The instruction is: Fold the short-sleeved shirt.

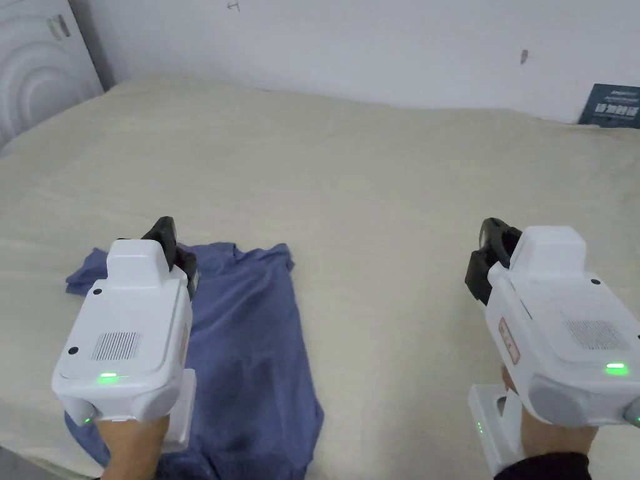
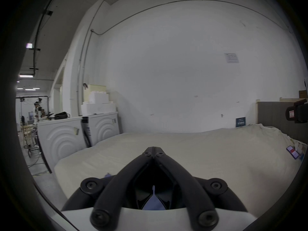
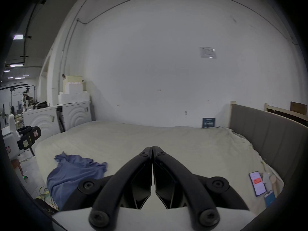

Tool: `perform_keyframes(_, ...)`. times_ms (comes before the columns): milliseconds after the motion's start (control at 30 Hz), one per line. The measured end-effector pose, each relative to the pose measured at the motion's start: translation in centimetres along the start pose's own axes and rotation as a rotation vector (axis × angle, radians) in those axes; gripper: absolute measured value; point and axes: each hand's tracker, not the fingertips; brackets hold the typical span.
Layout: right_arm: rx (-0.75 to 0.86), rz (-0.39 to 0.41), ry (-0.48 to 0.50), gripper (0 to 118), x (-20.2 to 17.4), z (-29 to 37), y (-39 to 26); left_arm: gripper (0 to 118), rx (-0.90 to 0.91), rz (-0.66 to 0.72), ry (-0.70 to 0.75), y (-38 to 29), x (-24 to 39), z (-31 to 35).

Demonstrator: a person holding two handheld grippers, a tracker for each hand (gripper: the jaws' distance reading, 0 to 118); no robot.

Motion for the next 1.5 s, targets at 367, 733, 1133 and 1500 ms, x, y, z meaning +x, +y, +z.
perform_keyframes(367, -0.011, 0.009, 0.206, 0, -8.2, -2.1, -0.3, 0, -0.03, 0.002, 0.218, -0.6, -8.7, 3.8)
perform_keyframes(733, -0.021, 0.011, 0.291, 0, -11.7, -2.0, -0.8, 0, -0.049, -0.009, 0.302, -1.4, -11.7, 6.2)
perform_keyframes(1133, -0.025, 0.023, 0.261, 0, -10.9, -1.6, -0.3, 0, -0.085, 0.022, 0.174, -1.7, -10.5, 3.7)
perform_keyframes(1500, -0.054, 0.045, 0.205, 0, -9.7, -2.6, -0.5, 0, -0.456, 0.153, -0.021, -4.4, -9.2, -6.8)
